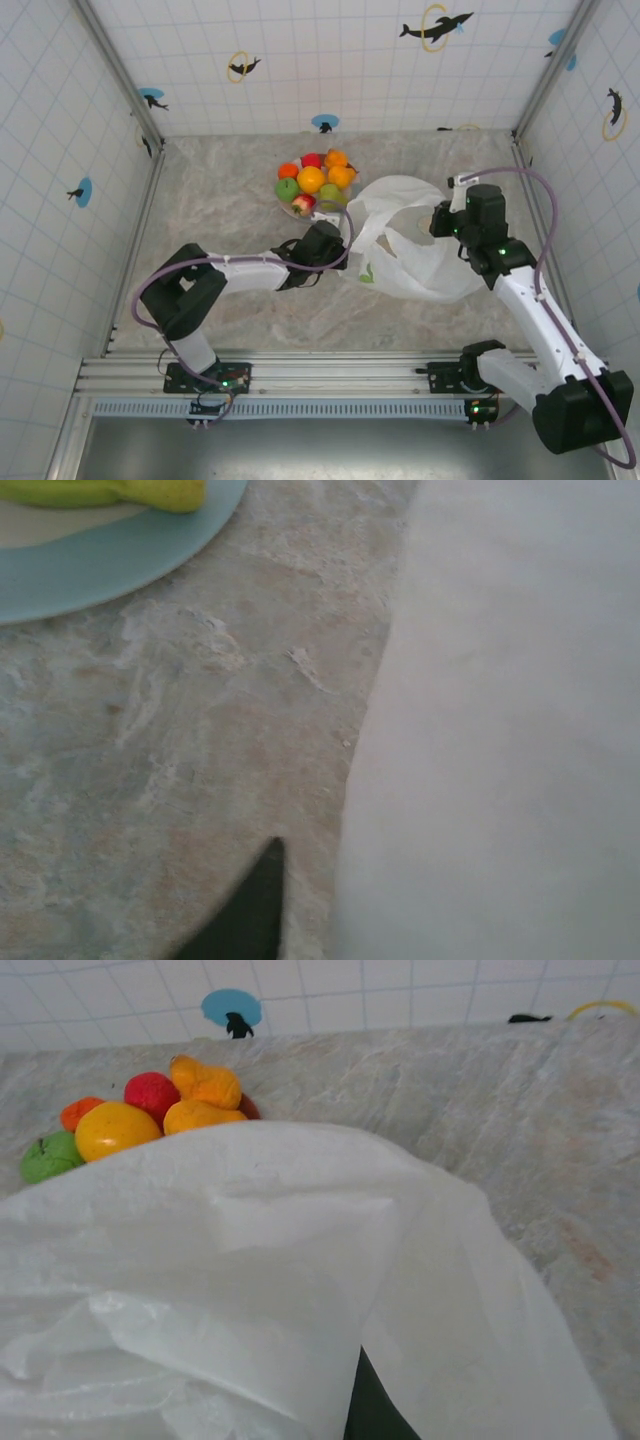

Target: Place the fruits into the plastic bag

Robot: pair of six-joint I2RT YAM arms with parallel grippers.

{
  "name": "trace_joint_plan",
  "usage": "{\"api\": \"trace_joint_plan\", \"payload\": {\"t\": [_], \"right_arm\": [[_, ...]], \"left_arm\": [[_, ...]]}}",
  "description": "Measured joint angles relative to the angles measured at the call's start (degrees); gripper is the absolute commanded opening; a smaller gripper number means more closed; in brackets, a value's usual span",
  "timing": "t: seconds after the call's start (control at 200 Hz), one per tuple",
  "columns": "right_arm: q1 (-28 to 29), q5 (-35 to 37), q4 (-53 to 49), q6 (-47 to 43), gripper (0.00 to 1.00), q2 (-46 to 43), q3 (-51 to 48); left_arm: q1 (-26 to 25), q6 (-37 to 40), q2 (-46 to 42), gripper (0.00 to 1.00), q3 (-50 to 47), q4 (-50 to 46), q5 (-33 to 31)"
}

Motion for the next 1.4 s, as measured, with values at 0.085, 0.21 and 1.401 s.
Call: {"api": "trace_joint_plan", "payload": {"t": [0.085,0.21,1.401], "right_arm": [[-0.24,-2.01,0.7,1.75,0.0,0.98,-1.27],[-0.59,-5.07,3.06,5.68,0.0,1.4,-4.66],[-0.24,-1.62,15.91,21.14,0.0,5.57,-9.9]], "left_arm": [[0.02,0.24,-2.93,0.69,-3.52,1.25,2.58],[0.0,0.72,-9.77,0.8,-8.55,2.34,6.38],[-18.51,12.33,-4.7,0.04,12.52,7.13,32.11]]}}
